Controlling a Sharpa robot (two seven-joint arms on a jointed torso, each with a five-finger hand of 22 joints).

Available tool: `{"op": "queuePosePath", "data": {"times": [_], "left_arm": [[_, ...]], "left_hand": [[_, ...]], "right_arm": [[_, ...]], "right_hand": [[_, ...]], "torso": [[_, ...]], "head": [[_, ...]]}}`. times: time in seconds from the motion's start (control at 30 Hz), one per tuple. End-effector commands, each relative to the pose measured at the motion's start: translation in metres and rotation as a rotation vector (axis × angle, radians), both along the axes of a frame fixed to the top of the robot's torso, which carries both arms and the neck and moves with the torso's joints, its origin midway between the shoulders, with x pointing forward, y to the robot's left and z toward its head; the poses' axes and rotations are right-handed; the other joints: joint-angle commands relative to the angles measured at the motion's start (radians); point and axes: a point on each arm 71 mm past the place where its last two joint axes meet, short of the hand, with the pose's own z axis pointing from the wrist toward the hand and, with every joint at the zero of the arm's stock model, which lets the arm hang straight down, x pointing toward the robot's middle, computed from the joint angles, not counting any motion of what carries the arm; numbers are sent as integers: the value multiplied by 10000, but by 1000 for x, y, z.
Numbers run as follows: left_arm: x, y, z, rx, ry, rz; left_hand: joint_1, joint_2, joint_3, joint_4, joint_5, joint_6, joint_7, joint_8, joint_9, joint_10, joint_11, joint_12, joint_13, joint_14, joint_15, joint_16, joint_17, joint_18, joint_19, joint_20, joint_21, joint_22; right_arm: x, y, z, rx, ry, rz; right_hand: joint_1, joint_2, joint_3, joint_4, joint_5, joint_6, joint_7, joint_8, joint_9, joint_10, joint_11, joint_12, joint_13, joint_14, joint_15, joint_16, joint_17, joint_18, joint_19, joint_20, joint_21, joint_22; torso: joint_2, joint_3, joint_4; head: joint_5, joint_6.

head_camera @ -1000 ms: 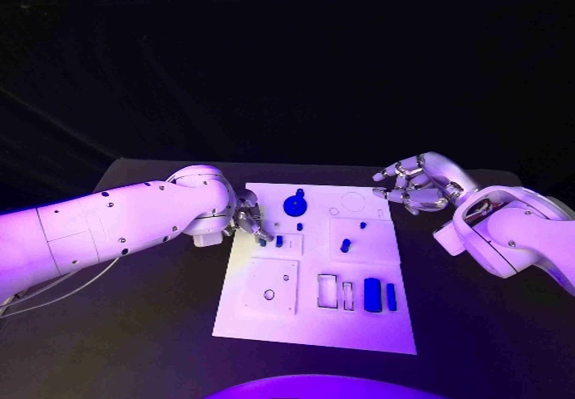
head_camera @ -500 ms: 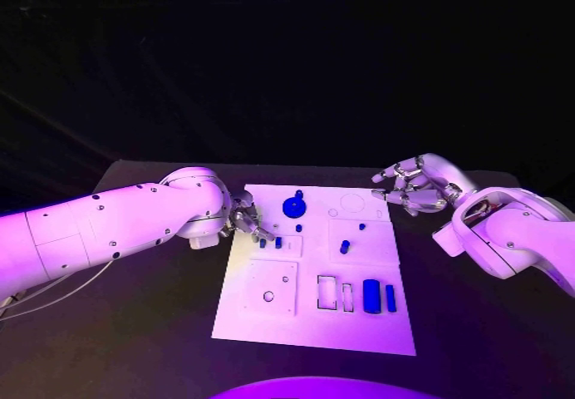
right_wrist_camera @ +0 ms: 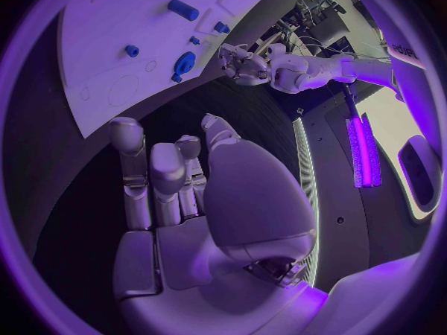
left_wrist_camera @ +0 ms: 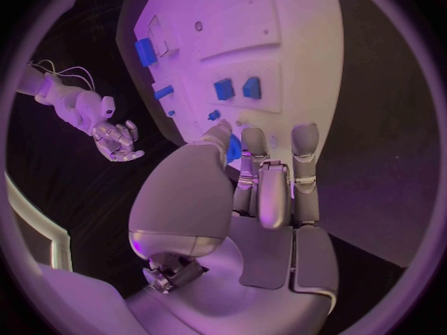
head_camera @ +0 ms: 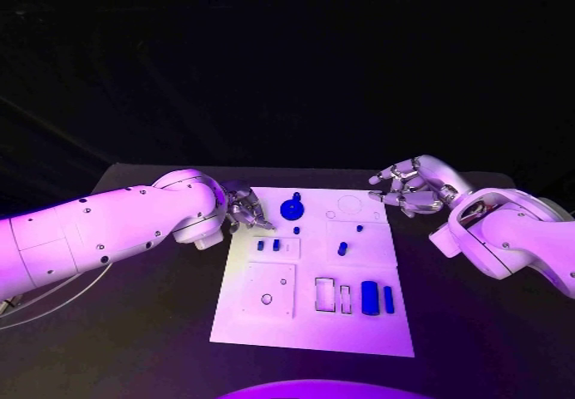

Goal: Assemble the parts on the task board

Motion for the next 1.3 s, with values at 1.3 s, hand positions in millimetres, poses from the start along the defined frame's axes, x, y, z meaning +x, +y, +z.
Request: {"op": "queuePosePath", "data": {"times": [1.3], "left_arm": [[-2, -69, -13, 1601, -4310, -5034]], "left_hand": [[1693, -1217, 941, -39, -40, 541, 567, -2860, -2667, -1153, 823, -4824, -4990, -998, 704, -2128, -3482, 208, -193, 623, -1409, -1366]], "right_arm": [[-1, 2, 0, 78, -101, 115]], "right_hand": [[-99, -7, 18, 68, 89, 59, -23, 46, -23, -89, 1, -26, -90, 54, 21, -91, -16, 151, 52, -5, -112, -45]], "torso": [[7, 4, -3]], "head": [[-153, 28]]}}
